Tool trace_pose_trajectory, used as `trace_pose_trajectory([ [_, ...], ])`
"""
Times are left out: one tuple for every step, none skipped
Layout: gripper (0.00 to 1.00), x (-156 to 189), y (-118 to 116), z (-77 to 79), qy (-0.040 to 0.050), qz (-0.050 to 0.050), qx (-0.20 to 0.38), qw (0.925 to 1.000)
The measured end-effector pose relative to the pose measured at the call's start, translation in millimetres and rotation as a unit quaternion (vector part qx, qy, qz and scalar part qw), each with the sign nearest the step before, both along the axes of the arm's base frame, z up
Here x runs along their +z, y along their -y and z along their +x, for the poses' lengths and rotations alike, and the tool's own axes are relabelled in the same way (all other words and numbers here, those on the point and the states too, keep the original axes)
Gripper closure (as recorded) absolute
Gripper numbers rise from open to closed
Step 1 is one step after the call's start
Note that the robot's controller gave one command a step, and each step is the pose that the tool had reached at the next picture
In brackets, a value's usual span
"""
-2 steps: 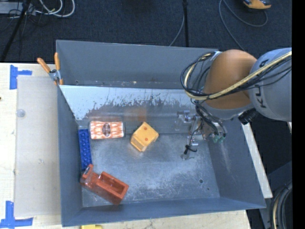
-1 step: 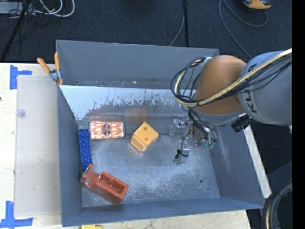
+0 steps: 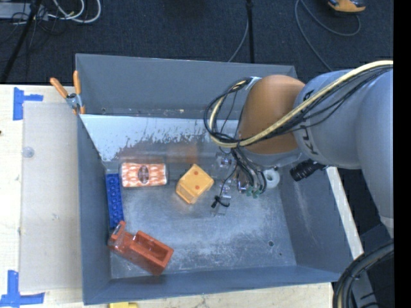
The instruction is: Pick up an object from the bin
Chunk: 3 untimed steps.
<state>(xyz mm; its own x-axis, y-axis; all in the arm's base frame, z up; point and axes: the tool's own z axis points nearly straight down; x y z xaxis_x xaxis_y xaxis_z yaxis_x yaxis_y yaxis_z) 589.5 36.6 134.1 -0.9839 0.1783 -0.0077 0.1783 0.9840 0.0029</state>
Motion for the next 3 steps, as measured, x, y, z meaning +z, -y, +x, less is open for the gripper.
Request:
trace_pose_trajectory([
  [0.0, -40, 2, 14.1, -0.007, 0.0, 0.04, 0.9992],
  [0.0, -53, -21, 20.0, -0.0039, -0.002, 0.087, 0.9962],
  [1.0, -63, -41, 26.9, -0.0047, 0.0, 0.058, 0.9983],
])
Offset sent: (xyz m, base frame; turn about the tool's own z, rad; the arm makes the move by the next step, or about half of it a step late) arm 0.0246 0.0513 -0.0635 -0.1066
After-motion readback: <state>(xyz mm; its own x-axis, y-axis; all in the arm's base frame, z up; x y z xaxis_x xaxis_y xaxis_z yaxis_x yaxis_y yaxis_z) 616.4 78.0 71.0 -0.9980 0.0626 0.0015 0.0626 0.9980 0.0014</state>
